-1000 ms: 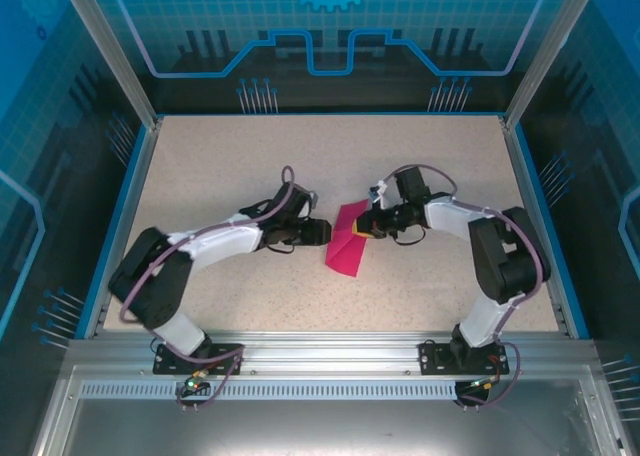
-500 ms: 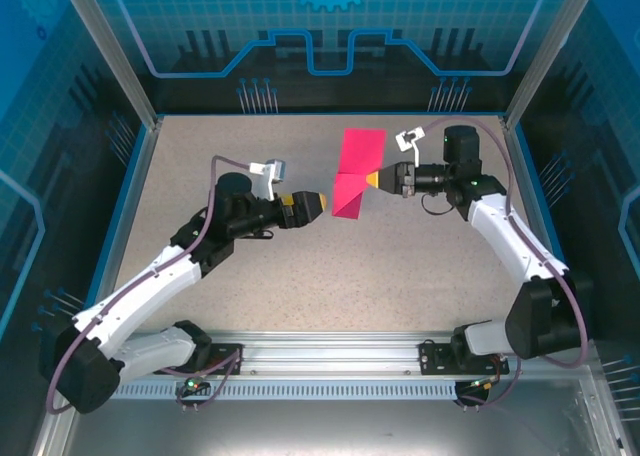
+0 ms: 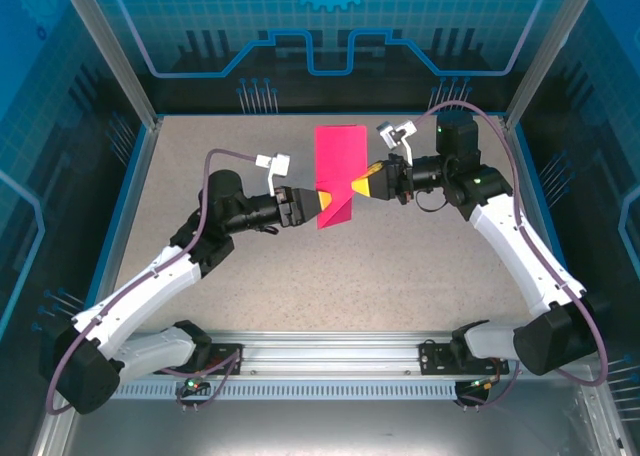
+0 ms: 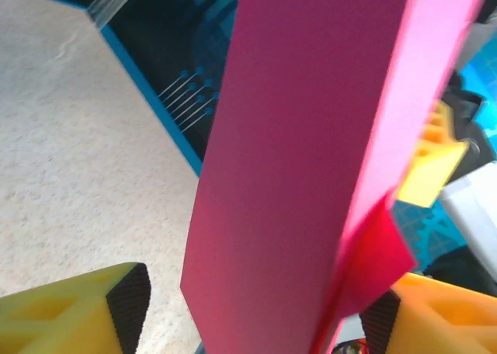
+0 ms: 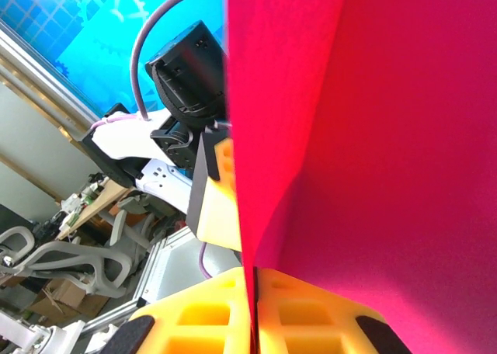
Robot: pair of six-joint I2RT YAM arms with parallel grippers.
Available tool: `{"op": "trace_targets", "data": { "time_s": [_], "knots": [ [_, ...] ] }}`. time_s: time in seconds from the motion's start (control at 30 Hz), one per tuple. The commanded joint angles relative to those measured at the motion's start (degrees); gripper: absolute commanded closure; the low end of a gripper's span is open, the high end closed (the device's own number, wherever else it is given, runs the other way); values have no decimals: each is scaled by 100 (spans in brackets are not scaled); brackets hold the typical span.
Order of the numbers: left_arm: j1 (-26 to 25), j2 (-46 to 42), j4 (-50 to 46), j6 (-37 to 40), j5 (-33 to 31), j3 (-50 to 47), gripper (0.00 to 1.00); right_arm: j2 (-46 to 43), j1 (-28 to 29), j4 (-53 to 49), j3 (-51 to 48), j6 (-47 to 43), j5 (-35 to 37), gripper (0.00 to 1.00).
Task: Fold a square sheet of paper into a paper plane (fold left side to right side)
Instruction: Turn over the paper at the center of the table.
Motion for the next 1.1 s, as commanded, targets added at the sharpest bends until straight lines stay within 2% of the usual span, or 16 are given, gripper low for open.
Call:
{"op": "trace_targets", "data": {
  "time_s": [0.0, 0.13, 0.43, 0.5, 0.63, 0.67, 0.73, 0.77, 0.83, 0.9, 1.0, 1.07],
  "knots": [
    [10, -163, 553, -151, 405, 21, 40, 9, 49, -223, 147, -108, -175, 92],
    [10, -244, 478, -90, 385, 3, 57, 10, 52, -250, 148, -126, -112, 92],
    [11, -212, 236, 44, 298, 19, 81, 49, -7, -328, 104, -121, 89, 90],
    [9, -219, 5, 141, 185, 57, 83, 39, -40, -415, 95, -170, 180, 85],
    [-21, -278, -1068, 551, -522, 194, 89, -16, -261, -932, 113, -389, 764, 66],
    [-75, -296, -1460, 706, -823, 249, 90, -42, -339, -1217, 136, -495, 1065, 60],
    [-230, -307, -2272, 975, -1676, 370, 94, -109, -534, -1507, 86, -565, 1580, 56],
    [-350, -286, -2714, 1094, -2238, 455, 95, -161, -617, -1708, 61, -590, 2057, 51],
    [-671, -184, -3436, 1268, -3297, 635, 98, -240, -704, -2203, 69, -678, 3257, 50],
    [-1238, 102, -4185, 1332, -4622, 959, 100, -306, -777, -2574, 28, -573, 4478, 47],
    [-1763, 894, -5575, 884, -6202, 1711, 100, -381, -933, -2991, -154, -323, 6111, 44],
    [-1995, 1585, -6588, 377, -6959, 2297, 100, -453, -1055, -3076, -336, -153, 6577, 43]
  ]
}}
